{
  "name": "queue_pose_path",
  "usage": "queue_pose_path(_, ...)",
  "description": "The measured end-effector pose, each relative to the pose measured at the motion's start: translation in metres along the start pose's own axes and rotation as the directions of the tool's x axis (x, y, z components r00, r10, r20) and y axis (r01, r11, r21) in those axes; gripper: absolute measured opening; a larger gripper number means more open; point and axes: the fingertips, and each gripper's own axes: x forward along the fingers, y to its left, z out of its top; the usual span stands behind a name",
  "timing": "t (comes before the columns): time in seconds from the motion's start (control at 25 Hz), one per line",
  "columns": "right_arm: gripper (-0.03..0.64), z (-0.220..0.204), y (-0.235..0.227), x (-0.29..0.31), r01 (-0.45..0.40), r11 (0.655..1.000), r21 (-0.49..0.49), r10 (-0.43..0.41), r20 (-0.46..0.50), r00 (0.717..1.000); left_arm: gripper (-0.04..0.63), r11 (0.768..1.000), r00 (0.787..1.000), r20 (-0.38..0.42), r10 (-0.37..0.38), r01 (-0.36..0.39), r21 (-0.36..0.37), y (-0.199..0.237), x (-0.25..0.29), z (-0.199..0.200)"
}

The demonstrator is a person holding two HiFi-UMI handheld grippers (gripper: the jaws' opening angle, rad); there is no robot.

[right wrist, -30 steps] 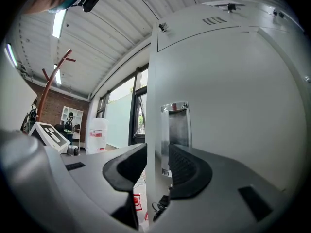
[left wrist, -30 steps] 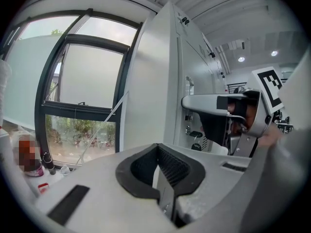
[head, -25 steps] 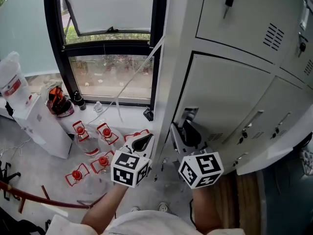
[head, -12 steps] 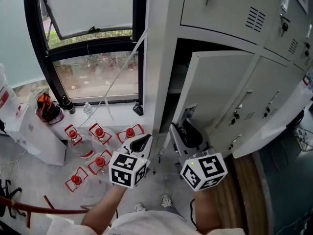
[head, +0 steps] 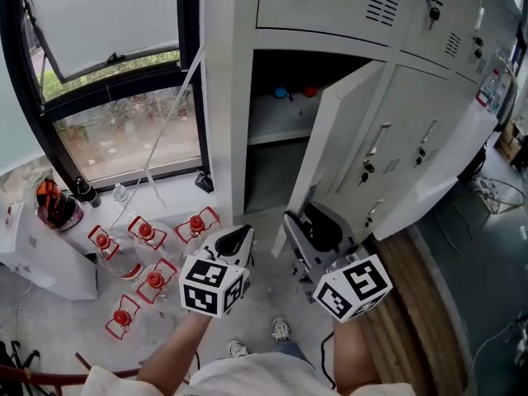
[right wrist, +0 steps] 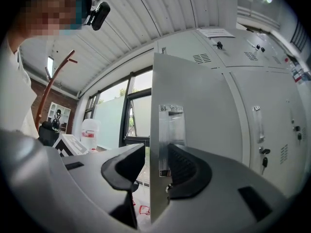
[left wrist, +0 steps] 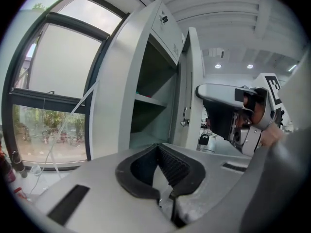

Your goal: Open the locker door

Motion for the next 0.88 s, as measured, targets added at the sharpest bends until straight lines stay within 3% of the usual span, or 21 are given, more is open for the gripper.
queue_pose_path(0.32,0.156,0.002,-0.010,-0.035,0.007,1.000,-0.014,-0.007,-0.013,1.000,0.006,0.996,0.996,-0.013,-0.090,0.090,0.006,-0.033,0.023,0.000)
queue_pose_path(0.88,0.146,0.007,-0.047,-0.099,-0.076,0.997,-0.013,0.076,-0.016,0.997,0.006,0.991,0.992,-0.003,-0.128,0.128,0.032,-0.099,0.082,0.022)
